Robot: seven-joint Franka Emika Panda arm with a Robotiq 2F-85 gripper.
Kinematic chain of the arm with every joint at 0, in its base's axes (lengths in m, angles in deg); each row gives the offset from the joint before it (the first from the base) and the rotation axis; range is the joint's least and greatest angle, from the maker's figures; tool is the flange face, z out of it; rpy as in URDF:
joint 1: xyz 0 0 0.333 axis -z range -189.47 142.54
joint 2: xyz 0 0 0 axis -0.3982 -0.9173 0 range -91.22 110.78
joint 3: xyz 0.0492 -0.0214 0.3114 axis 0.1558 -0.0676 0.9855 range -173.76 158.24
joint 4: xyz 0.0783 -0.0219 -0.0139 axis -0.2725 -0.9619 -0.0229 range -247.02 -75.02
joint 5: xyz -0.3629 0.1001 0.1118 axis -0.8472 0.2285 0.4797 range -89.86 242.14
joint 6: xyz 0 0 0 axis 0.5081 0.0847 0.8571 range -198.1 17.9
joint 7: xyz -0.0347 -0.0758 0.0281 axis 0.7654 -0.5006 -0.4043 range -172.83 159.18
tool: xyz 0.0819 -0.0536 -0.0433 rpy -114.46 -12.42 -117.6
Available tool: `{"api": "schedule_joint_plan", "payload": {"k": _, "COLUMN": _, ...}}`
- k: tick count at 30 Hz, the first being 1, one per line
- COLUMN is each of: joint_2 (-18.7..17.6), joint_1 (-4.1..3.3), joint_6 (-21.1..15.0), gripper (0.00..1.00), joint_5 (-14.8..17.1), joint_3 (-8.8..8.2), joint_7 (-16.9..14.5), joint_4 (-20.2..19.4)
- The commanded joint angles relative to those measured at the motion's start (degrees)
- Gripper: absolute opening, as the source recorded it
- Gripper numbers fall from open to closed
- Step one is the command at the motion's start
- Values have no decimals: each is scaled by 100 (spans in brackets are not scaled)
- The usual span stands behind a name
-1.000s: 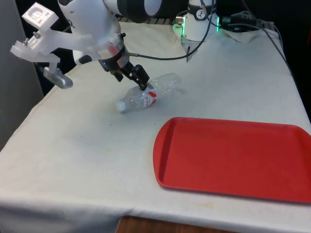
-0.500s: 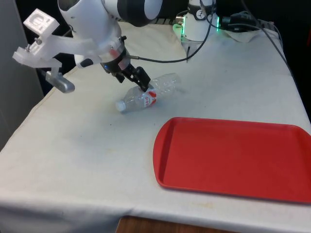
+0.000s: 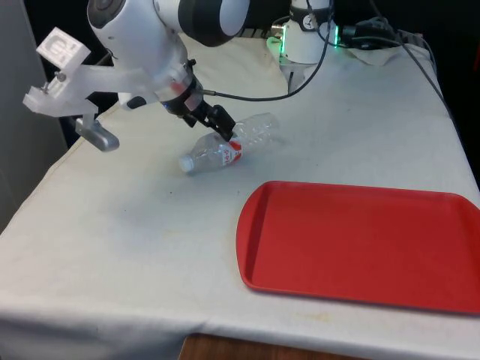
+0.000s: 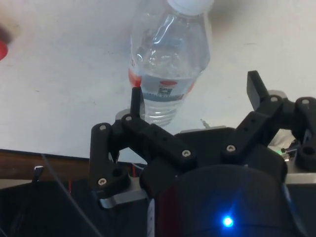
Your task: Place the bottle upright on the tray.
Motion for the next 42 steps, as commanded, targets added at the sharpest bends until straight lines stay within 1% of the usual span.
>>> {"api": "schedule_joint_plan", "payload": {"k": 1, "joint_2": -6, "joint_1": 0, "joint_6": 23, "gripper": 100, "joint_5": 11, "joint_3": 0, "joint_7": 0, "joint_4": 0}}
{"api": "schedule_joint_plan", "payload": {"k": 2, "joint_2": -63, "joint_1": 46, "joint_6": 166, "gripper": 100, "joint_5": 46, "joint_3": 29, "joint_7": 34, "joint_4": 74}}
{"api": "schedule_joint_plan", "payload": {"k": 3, "joint_2": -69, "joint_1": 52, "joint_6": 183, "gripper": 100, "joint_5": 57, "joint_3": 29, "joint_7": 34, "joint_4": 80}}
{"api": "schedule_joint_plan", "payload": {"k": 8, "joint_2": -126, "joint_1": 52, "joint_6": 315, "gripper": 100, "joint_5": 115, "joint_3": 23, "joint_7": 46, "joint_4": 115}}
{"api": "schedule_joint_plan", "payload": {"k": 9, "joint_2": -74, "joint_1": 6, "joint_6": 183, "gripper": 100, "joint_5": 97, "joint_3": -6, "joint_7": 11, "joint_4": 34}}
{"api": "schedule_joint_plan", "payload": {"k": 10, "joint_2": -138, "joint_1": 57, "joint_6": 338, "gripper": 100, "joint_5": 120, "joint_3": 17, "joint_7": 40, "joint_4": 132}}
{"api": "schedule_joint_plan", "payload": {"k": 12, "joint_2": -166, "joint_1": 63, "joint_6": 384, "gripper": 100, "joint_5": 143, "joint_3": 6, "joint_7": 34, "joint_4": 172}}
{"api": "schedule_joint_plan", "payload": {"k": 16, "joint_2": -155, "joint_1": 46, "joint_6": 338, "gripper": 100, "joint_5": 138, "joint_3": -6, "joint_7": 23, "joint_4": 155}}
{"api": "schedule_joint_plan", "payload": {"k": 17, "joint_2": -143, "joint_1": 23, "joint_6": 286, "gripper": 100, "joint_5": 126, "joint_3": -17, "joint_7": 11, "joint_4": 120}}
{"api": "schedule_joint_plan", "payload": {"k": 18, "joint_2": -155, "joint_1": 40, "joint_6": 332, "gripper": 100, "joint_5": 138, "joint_3": -6, "joint_7": 23, "joint_4": 149}}
{"api": "schedule_joint_plan", "payload": {"k": 25, "joint_2": -195, "joint_1": 11, "joint_6": 355, "gripper": 100, "joint_5": 149, "joint_3": 23, "joint_7": 155, "joint_4": 241}}
{"api": "schedule_joint_plan", "payload": {"k": 26, "joint_2": -149, "joint_1": -11, "joint_6": 286, "gripper": 100, "joint_5": 126, "joint_3": 6, "joint_7": 115, "joint_4": 172}}
{"api": "schedule_joint_plan", "payload": {"k": 27, "joint_2": -201, "joint_1": 6, "joint_6": 361, "gripper": 100, "joint_5": 149, "joint_3": 29, "joint_7": 183, "joint_4": 264}}
{"api": "schedule_joint_plan", "payload": {"k": 30, "joint_2": -252, "joint_1": -6, "joint_6": 384, "gripper": 100, "joint_5": 155, "joint_3": 52, "joint_7": 298, "joint_4": 378}}
{"api": "schedule_joint_plan", "payload": {"k": 33, "joint_2": -321, "joint_1": -29, "joint_6": 413, "gripper": 100, "joint_5": 178, "joint_3": 57, "joint_7": 413, "joint_4": 504}}
{"api": "schedule_joint_plan", "payload": {"k": 34, "joint_2": -275, "joint_1": -52, "joint_6": 315, "gripper": 100, "joint_5": 149, "joint_3": 29, "joint_7": 350, "joint_4": 424}}
{"api": "schedule_joint_plan", "payload": {"k": 35, "joint_2": -332, "joint_1": -29, "joint_6": 418, "gripper": 100, "joint_5": 183, "joint_3": 52, "joint_7": 424, "joint_4": 521}}
{"api": "schedule_joint_plan", "payload": {"k": 37, "joint_2": -338, "joint_1": -23, "joint_6": 418, "gripper": 100, "joint_5": 183, "joint_3": 40, "joint_7": 424, "joint_4": 539}}
{"api": "schedule_joint_plan", "payload": {"k": 41, "joint_2": -338, "joint_1": -29, "joint_6": 395, "gripper": 100, "joint_5": 183, "joint_3": 23, "joint_7": 413, "joint_4": 527}}
{"api": "schedule_joint_plan", "payload": {"k": 42, "joint_2": -327, "joint_1": -52, "joint_6": 355, "gripper": 100, "joint_5": 166, "joint_3": 11, "joint_7": 407, "joint_4": 504}}
